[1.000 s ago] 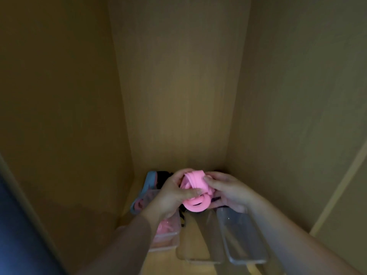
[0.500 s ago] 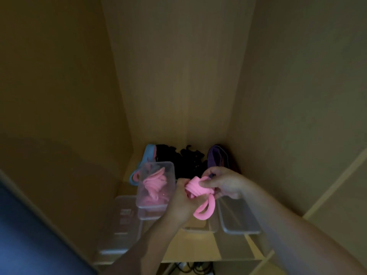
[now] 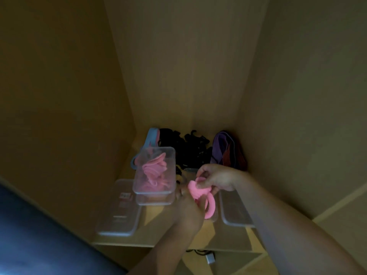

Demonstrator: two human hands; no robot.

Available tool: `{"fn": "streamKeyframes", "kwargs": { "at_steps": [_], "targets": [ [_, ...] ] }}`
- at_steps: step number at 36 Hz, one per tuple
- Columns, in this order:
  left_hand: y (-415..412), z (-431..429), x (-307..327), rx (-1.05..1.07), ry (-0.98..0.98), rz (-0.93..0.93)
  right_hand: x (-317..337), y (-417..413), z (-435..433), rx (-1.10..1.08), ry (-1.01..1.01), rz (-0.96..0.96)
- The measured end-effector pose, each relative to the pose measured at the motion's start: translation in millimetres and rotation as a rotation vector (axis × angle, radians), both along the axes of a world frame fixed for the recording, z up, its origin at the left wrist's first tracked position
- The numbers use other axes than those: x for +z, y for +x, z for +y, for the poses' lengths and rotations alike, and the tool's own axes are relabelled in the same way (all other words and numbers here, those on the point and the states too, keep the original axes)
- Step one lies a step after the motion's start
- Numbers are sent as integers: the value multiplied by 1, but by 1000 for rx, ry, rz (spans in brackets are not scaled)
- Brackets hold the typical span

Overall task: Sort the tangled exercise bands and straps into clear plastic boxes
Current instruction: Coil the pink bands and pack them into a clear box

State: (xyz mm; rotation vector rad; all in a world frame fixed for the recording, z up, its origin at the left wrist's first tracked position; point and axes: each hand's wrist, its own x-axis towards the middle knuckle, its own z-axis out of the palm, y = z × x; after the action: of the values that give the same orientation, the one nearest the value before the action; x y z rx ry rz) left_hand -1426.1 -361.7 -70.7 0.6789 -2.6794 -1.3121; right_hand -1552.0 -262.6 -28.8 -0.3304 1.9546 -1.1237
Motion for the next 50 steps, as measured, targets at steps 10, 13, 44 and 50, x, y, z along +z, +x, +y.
{"fn": "streamKeyframes", "kwargs": {
  "at_steps": [10,13,44,50],
  "targets": [
    [8,5,7,-212,-195,-110,-8,-5,-14,254,270,299],
    [23,4,5,-275,-310,-76,-8,-6,-13,309,306,365],
    [6,-11,-11,-540,-681,-130,-47,1,-21,271,431,662],
    [-2,-16,-4,-547,-635,-157,-35,-10,-29,357,488,716]
  ]
}}
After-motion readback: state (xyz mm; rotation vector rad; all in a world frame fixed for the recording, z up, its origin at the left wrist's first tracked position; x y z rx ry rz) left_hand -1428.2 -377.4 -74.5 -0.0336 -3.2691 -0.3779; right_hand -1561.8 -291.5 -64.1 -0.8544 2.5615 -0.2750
